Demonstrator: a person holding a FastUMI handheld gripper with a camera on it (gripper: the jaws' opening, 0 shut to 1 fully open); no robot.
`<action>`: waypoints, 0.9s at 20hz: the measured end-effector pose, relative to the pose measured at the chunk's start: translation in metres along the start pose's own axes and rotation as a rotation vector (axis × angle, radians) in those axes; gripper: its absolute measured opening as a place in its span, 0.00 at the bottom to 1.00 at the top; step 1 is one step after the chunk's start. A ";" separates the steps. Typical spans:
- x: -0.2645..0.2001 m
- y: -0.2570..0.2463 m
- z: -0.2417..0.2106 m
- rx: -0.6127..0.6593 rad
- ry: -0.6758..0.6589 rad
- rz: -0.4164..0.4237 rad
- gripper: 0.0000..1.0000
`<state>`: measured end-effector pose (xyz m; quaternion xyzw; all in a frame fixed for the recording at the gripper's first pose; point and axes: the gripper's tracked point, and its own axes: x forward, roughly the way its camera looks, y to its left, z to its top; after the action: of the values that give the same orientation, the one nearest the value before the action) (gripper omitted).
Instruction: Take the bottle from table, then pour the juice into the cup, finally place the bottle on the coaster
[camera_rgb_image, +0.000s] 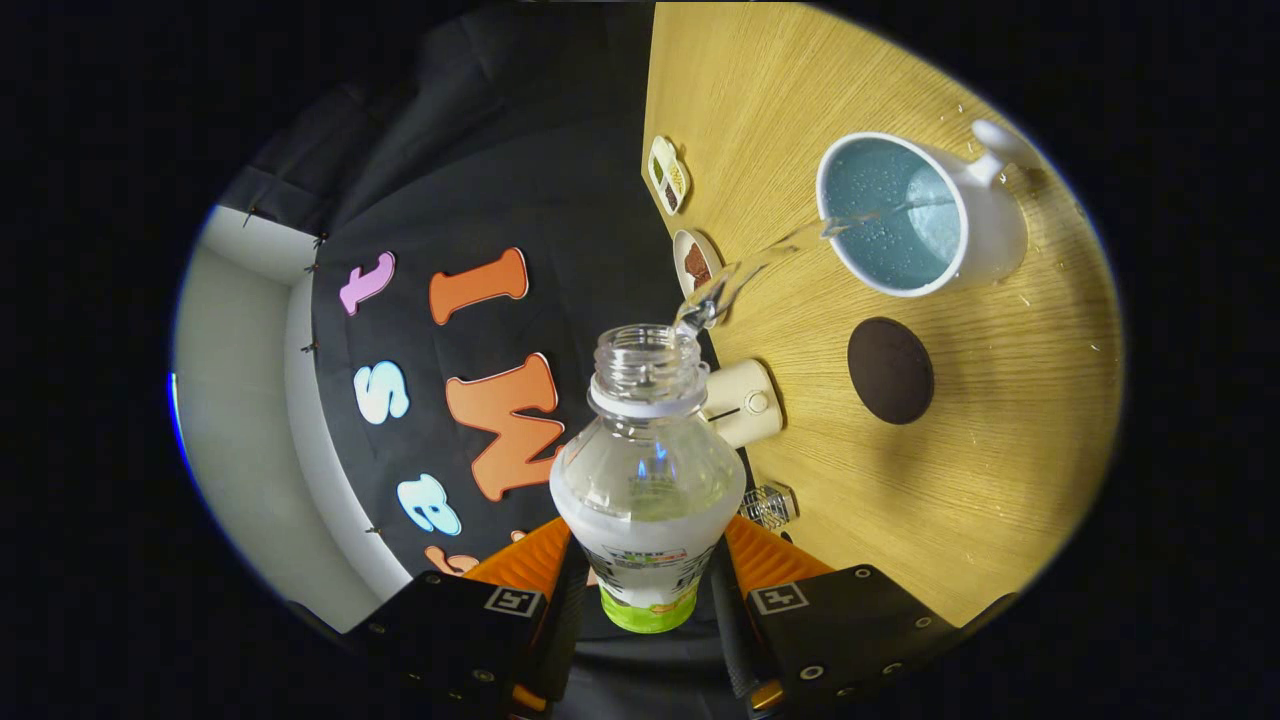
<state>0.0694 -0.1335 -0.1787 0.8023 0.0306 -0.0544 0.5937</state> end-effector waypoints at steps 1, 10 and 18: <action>0.001 0.001 0.000 0.005 -0.001 -0.001 0.61; -0.001 0.004 0.001 0.047 0.001 0.001 0.61; -0.003 0.009 -0.001 0.085 0.006 0.009 0.61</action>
<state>0.0677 -0.1355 -0.1699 0.8270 0.0263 -0.0506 0.5593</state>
